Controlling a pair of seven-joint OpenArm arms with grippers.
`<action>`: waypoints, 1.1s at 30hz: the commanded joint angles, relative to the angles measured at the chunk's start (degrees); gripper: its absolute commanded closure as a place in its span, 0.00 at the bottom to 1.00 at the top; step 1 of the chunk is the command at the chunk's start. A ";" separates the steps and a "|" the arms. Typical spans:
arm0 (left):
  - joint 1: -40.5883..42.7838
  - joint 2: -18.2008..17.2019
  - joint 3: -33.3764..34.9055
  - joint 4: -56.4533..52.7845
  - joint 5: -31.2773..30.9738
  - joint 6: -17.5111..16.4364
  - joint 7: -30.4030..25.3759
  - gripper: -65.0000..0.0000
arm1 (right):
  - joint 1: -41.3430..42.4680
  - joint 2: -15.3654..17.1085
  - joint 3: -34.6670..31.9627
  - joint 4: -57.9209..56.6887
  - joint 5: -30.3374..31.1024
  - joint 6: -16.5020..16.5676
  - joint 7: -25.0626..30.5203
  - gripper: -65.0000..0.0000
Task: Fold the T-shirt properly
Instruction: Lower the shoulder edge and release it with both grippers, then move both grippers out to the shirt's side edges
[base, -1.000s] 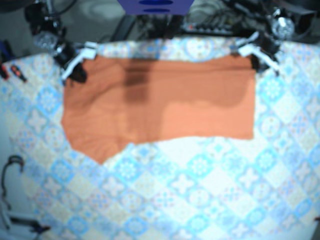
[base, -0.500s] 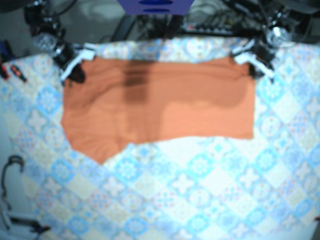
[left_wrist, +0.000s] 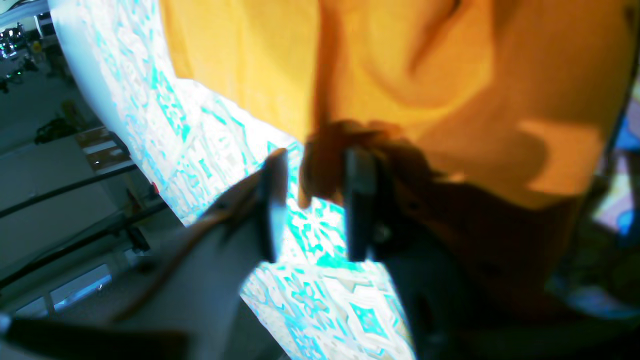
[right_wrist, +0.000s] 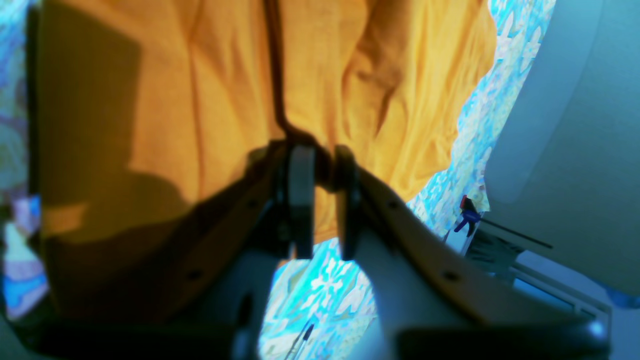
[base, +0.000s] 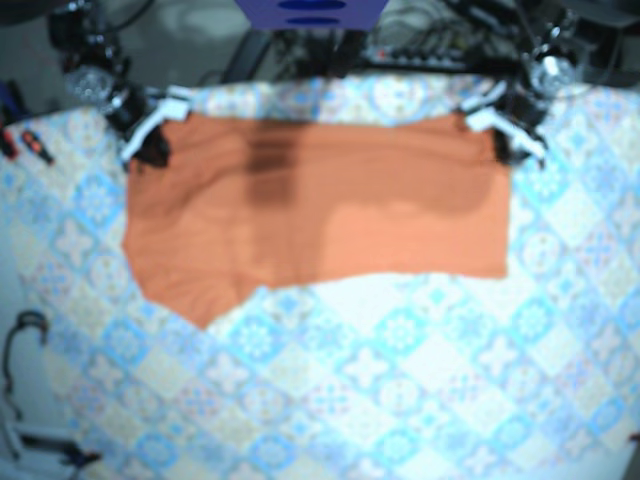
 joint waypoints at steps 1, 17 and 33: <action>0.13 -0.93 -0.31 0.56 0.38 1.00 -0.19 0.65 | 0.13 0.80 0.33 0.66 0.61 -1.01 0.21 0.82; 0.22 -0.93 -1.72 1.00 0.29 1.44 -0.11 0.05 | 0.05 0.80 1.38 0.22 0.87 -1.10 0.12 0.45; 1.89 -3.21 -20.88 19.37 -37.68 -8.67 9.21 0.06 | 7.52 3.00 14.83 12.52 24.61 12.52 -5.50 0.46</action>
